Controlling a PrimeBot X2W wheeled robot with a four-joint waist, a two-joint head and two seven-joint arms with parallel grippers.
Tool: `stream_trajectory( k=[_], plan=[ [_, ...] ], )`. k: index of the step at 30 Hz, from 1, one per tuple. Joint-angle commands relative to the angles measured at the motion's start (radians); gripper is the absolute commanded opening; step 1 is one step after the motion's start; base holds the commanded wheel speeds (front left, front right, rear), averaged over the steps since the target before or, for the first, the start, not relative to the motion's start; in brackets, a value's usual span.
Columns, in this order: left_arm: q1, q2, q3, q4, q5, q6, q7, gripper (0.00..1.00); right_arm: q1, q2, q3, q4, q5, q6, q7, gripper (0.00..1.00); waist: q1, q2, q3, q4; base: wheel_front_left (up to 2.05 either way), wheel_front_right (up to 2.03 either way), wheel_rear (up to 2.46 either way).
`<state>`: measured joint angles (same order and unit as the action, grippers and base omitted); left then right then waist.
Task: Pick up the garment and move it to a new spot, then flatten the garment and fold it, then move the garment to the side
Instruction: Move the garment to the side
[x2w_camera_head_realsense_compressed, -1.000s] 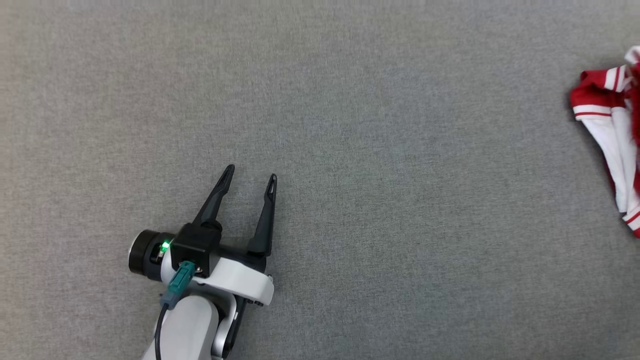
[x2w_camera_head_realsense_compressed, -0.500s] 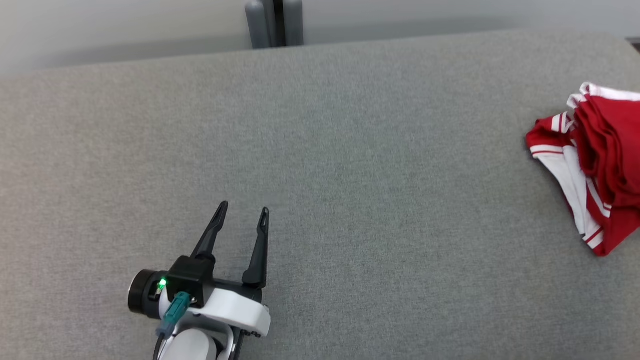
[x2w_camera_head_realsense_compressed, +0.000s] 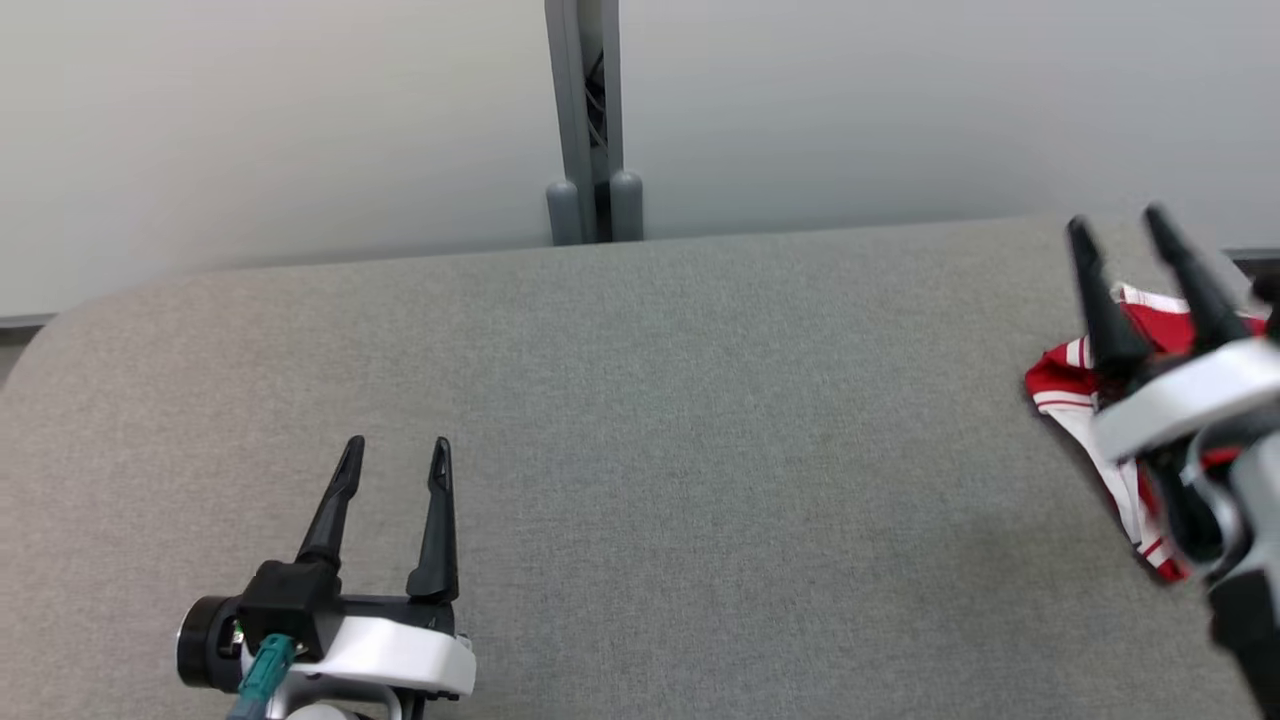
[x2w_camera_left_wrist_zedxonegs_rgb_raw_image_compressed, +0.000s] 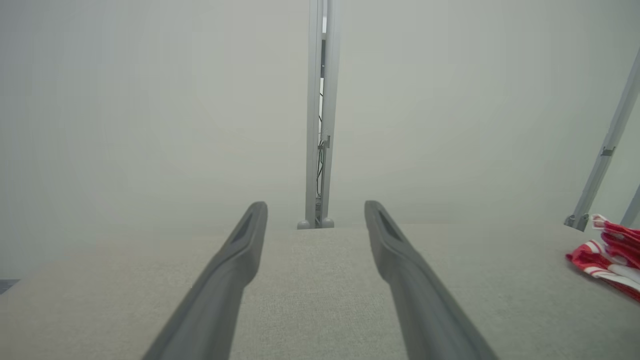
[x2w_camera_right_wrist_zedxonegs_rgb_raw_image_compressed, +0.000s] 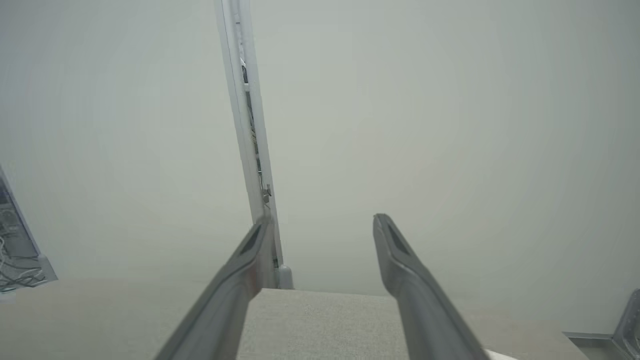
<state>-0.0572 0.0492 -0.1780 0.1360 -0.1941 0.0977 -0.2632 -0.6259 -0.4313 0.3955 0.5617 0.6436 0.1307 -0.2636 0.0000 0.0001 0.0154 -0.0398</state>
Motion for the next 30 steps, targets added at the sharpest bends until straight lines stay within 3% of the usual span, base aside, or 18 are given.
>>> stream_trajectory(
  k=[1, 8, 14, 20, 30],
  plan=[
    [0.016, 0.004, 0.014, -0.011, 0.005, -0.001, 0.000, 1.00, 0.067, 0.030, -0.035, -0.041, -0.022, 0.000, -0.001, 1.00, 0.0000, -0.0001, -0.030, 0.013, 0.00, 0.00, 0.00],
    [0.049, 0.004, 0.041, -0.033, 0.008, -0.014, 0.000, 1.00, 0.311, 0.203, -0.239, -0.239, -0.180, 0.000, -0.001, 1.00, 0.0000, -0.0001, -0.062, 0.032, 0.00, 0.00, 0.00],
    [0.084, 0.004, 0.034, -0.025, 0.010, -0.011, 0.000, 1.00, 0.447, 0.296, -0.311, -0.342, -0.354, 0.000, -0.001, 1.00, 0.0000, -0.0001, -0.080, 0.038, 0.00, 0.00, 0.00],
    [0.122, 0.004, 0.029, -0.029, -0.003, -0.013, 0.000, 1.00, 0.543, 0.350, -0.347, -0.371, -0.452, 0.000, -0.001, 1.00, 0.0000, -0.0001, -0.089, 0.039, 0.00, 0.00, 0.00],
    [0.128, 0.004, 0.021, -0.005, -0.008, 0.016, 0.000, 1.00, 0.585, 0.376, -0.371, -0.373, -0.498, 0.000, -0.001, 1.00, 0.0000, -0.0001, -0.082, 0.042, 0.00, 0.00, 0.00]
  ],
)
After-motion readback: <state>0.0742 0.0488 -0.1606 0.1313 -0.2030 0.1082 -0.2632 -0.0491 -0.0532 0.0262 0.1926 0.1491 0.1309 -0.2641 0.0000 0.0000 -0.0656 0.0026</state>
